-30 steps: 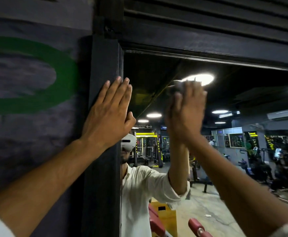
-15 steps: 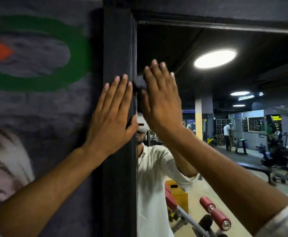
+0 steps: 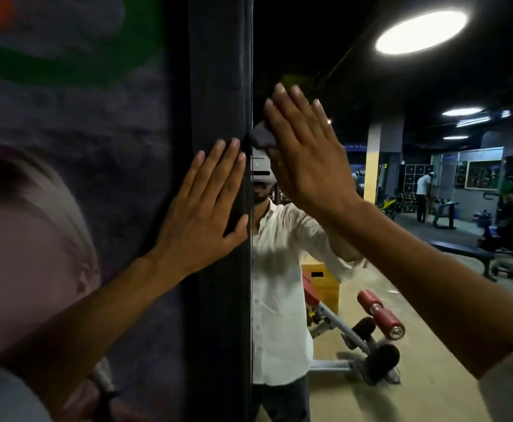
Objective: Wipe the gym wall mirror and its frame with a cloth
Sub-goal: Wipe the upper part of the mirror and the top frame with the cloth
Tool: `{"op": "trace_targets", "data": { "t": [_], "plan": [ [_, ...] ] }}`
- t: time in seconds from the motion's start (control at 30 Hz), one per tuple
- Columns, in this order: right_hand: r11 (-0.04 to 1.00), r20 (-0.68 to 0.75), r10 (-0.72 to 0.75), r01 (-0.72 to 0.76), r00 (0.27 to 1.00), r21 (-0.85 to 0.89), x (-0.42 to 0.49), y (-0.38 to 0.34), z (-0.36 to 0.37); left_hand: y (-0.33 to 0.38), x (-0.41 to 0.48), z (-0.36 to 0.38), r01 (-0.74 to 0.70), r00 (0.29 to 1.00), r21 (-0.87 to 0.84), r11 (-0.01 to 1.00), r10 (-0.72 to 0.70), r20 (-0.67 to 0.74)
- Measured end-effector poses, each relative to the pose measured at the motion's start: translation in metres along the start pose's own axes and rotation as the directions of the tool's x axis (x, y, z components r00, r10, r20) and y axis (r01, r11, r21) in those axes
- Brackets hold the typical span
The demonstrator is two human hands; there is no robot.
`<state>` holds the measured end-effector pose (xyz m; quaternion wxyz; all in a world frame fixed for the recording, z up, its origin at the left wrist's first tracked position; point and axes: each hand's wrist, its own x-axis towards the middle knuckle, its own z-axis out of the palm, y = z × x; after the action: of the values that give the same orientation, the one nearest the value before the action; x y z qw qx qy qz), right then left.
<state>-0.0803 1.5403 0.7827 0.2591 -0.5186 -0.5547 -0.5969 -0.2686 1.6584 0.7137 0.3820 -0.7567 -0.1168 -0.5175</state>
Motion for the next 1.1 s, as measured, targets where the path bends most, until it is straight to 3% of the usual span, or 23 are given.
{"op": "trace_targets", "data": {
  "t": [0.07,0.17,0.33,0.4,0.47,0.6,0.7,0.83,0.9,0.97,1.03,1.1],
  "plan": [
    [0.996,-0.056,0.077,-0.074,0.995,0.056,0.0,-0.014,0.006,0.0,-0.003,0.0,0.002,1.0,-0.02,1.0,-0.002,-0.009],
    [0.985,-0.049,0.06,-0.051,0.997,0.167,-0.041,-0.046,0.015,0.001,-0.015,0.001,-0.006,1.0,-0.054,0.999,0.005,-0.022],
    [0.975,0.132,-0.156,0.132,0.979,0.179,-0.149,-0.081,0.018,-0.003,-0.03,-0.002,-0.029,0.999,-0.06,0.998,0.028,-0.021],
    [0.949,0.179,-0.304,0.281,0.936,0.142,-0.155,-0.066,0.015,-0.006,-0.025,-0.004,-0.052,0.999,-0.038,0.998,0.052,-0.008],
    [0.937,0.185,-0.349,0.339,0.919,0.084,-0.134,-0.044,0.012,-0.008,-0.012,-0.006,-0.075,0.997,-0.034,0.997,0.075,-0.009],
    [0.995,0.065,-0.062,0.057,0.996,0.076,-0.08,-0.016,0.003,-0.005,0.017,-0.007,-0.019,0.998,-0.04,0.999,0.016,-0.058],
    [0.989,0.06,-0.002,-0.007,0.998,0.146,-0.095,-0.035,0.008,0.004,0.022,-0.003,0.014,0.997,-0.042,0.999,-0.017,-0.073],
    [0.95,0.205,-0.302,0.276,0.931,0.147,-0.159,-0.06,0.011,0.017,0.012,0.003,0.002,0.998,-0.002,1.0,-0.002,-0.062],
    [0.916,0.208,-0.4,0.385,0.893,0.11,-0.152,-0.042,0.007,0.018,0.013,0.001,-0.019,0.999,0.023,1.0,0.02,-0.048],
    [0.949,0.145,-0.311,0.3,0.939,0.093,-0.115,-0.014,0.004,0.015,0.024,0.0,-0.047,0.998,0.035,0.998,0.048,-0.042],
    [0.996,0.025,-0.069,0.067,0.997,0.06,-0.063,0.021,-0.002,0.01,0.043,-0.001,-0.073,0.996,0.061,0.996,0.075,-0.042],
    [0.993,-0.059,0.112,-0.109,0.992,0.043,-0.017,0.044,-0.011,0.005,0.067,-0.001,-0.093,0.995,0.082,0.992,0.097,-0.038]
  ]
}}
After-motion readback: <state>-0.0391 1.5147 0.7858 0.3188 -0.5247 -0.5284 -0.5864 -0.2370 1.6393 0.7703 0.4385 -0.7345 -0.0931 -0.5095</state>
